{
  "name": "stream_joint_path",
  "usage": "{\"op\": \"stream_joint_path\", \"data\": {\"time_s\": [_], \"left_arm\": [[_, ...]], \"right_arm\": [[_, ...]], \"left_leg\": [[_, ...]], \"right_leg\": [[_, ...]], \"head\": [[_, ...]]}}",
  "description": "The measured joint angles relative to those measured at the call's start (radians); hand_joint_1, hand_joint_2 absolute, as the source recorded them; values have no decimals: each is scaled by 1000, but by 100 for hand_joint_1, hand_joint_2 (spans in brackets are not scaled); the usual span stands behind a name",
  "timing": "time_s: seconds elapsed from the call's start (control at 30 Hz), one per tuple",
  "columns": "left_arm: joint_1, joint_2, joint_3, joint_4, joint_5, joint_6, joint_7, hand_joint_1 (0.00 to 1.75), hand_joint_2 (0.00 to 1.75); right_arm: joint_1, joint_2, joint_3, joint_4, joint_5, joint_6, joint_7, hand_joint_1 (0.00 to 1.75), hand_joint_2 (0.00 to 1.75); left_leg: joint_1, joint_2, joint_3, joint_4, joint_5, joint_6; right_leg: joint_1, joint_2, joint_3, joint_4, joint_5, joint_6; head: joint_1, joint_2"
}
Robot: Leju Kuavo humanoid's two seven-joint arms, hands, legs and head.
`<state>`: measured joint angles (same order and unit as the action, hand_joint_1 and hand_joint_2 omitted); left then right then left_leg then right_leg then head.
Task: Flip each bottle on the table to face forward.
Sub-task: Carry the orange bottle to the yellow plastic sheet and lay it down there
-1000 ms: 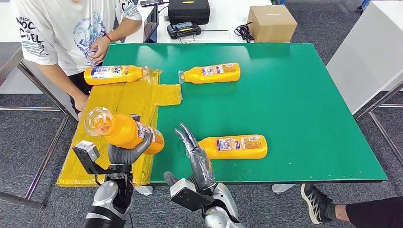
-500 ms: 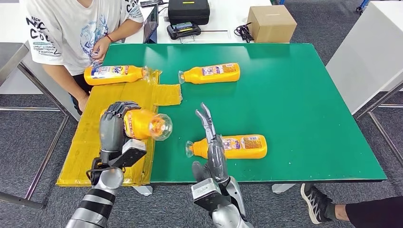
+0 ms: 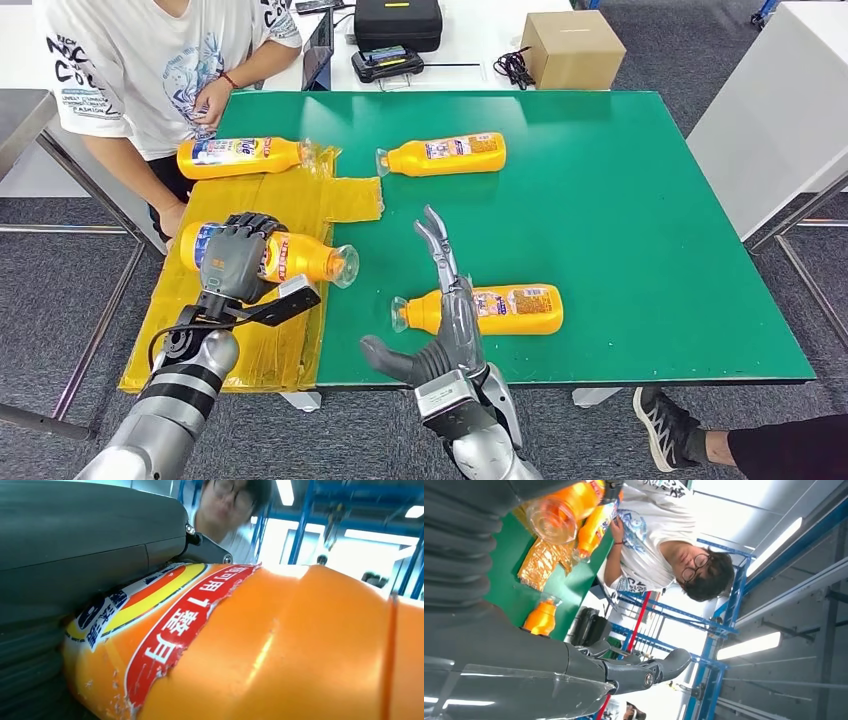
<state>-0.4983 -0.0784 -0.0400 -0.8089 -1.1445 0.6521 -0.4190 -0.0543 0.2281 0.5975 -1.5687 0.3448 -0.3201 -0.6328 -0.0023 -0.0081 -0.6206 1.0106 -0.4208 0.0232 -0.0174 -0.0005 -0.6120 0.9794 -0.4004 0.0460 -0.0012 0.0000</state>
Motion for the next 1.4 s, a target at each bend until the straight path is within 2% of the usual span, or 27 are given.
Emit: {"op": "stream_joint_path", "data": {"time_s": [0.53,0.9,0.93,0.97,1.03,1.07,1.1,1.17,1.4], "left_arm": [[-77,84,1,241,-22,-152,115,175,175],[-125,107,-5,320,-97,-241,167,175,175],[-129,107,-7,326,-101,-251,170,158,175],[-132,108,-8,331,-103,-260,172,127,175],[-137,108,-9,338,-102,-274,172,50,175],[-139,108,-9,341,-99,-283,169,24,175],[-141,108,-9,343,-94,-296,165,11,175],[-146,109,-9,348,-76,-339,151,2,175],[-155,116,-4,354,-17,-456,112,0,175]], "right_arm": [[3,-3,-6,-4,-22,70,2,0,175],[3,-3,-14,1,-35,105,9,0,175],[3,-3,-15,2,-37,108,9,0,175],[3,-3,-15,3,-38,111,10,0,175],[3,-3,-16,5,-40,115,11,0,175],[3,-3,-16,7,-40,115,11,0,175],[3,-3,-17,8,-40,116,11,0,175],[3,-3,-18,12,-42,119,11,0,175],[3,-2,-23,25,-55,131,14,0,175]], "left_leg": [[1,0,0,0,0,0],[0,0,1,0,0,0],[1,0,2,0,0,0],[1,0,2,0,0,0],[1,0,3,0,0,0],[1,0,3,0,0,0],[1,0,4,0,0,0],[1,0,4,0,0,0],[0,-1,7,-1,0,0]], "right_leg": [[0,0,0,0,0,0],[0,0,1,0,0,0],[0,0,2,0,0,0],[0,0,2,0,0,0],[0,0,3,0,0,0],[0,0,3,0,0,0],[0,0,4,0,0,0],[0,0,4,0,0,0],[0,0,8,0,0,0]], "head": [[0,0],[0,0],[0,0],[0,0],[0,0],[0,0],[0,0],[0,0],[0,0]]}}
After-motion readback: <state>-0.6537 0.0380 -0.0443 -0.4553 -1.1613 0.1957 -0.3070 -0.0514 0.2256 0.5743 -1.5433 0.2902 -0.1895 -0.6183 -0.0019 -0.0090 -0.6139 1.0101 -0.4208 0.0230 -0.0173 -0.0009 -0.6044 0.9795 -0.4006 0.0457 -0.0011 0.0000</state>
